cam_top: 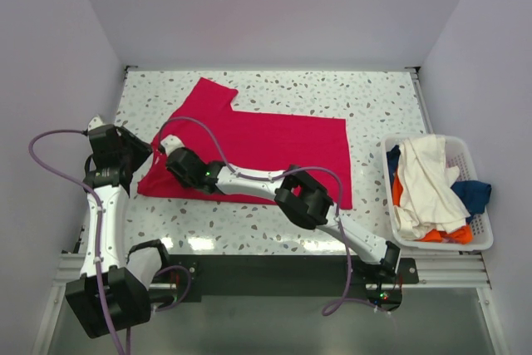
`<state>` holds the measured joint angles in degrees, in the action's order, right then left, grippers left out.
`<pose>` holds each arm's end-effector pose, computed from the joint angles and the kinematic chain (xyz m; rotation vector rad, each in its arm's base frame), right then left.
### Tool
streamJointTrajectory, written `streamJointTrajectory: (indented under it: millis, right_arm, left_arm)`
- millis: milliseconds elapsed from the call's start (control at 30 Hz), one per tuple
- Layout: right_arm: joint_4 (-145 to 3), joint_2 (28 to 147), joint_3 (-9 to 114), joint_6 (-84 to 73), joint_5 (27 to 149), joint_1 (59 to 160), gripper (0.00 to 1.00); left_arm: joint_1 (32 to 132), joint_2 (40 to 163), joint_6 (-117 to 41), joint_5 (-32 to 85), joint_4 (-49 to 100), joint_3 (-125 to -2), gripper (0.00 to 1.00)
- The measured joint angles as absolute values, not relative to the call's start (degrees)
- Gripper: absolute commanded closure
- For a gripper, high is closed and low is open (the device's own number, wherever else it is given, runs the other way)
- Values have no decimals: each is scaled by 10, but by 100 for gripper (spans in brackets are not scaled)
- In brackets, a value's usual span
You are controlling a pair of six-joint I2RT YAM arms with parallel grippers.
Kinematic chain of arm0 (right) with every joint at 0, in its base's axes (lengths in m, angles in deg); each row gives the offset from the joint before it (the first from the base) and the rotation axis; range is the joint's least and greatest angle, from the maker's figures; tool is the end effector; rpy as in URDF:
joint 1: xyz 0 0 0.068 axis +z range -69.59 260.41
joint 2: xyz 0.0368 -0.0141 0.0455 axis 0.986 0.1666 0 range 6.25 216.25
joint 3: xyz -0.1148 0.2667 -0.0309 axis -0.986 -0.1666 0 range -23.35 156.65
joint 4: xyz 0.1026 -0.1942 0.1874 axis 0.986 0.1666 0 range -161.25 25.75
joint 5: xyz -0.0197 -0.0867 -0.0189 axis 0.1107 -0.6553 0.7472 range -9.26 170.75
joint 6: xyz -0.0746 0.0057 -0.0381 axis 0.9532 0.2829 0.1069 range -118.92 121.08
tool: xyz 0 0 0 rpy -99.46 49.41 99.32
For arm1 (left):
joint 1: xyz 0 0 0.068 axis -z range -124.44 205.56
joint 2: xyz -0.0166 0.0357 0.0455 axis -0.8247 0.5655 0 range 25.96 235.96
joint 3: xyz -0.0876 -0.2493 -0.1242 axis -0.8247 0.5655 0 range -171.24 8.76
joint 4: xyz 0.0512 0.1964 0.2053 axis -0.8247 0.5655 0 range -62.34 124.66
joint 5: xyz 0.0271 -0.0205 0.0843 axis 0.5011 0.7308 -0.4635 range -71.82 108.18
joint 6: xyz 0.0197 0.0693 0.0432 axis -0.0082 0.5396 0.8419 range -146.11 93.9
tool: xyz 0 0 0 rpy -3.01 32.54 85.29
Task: Fold and stack the t-shirts
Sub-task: Fold the tshirt
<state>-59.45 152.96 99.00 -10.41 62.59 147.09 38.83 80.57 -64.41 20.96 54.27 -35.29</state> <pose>0.2773 0.5858 0.1260 -0.8575 2.0242 0.4297 0.2438 0.0696 0.2645 -1.0069 1.9911 -0.2607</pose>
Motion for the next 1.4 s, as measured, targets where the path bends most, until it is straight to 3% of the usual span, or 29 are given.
streamJointTrajectory:
  millis: [300, 667, 1067, 1400]
  right_arm:
    - [-601, 1529, 986, -116, 626, 1471, 74]
    - [-611, 1517, 965, -143, 655, 1457, 66]
    - [-621, 1504, 944, -182, 688, 1437, 78]
    - [-626, 1498, 934, -210, 705, 1421, 80]
  left_arm:
    - [388, 809, -644, 209, 540, -353, 53]
    - [388, 809, -644, 209, 540, -353, 53]
    - [388, 809, -644, 210, 539, -353, 53]
    - [388, 810, -643, 210, 539, -353, 53]
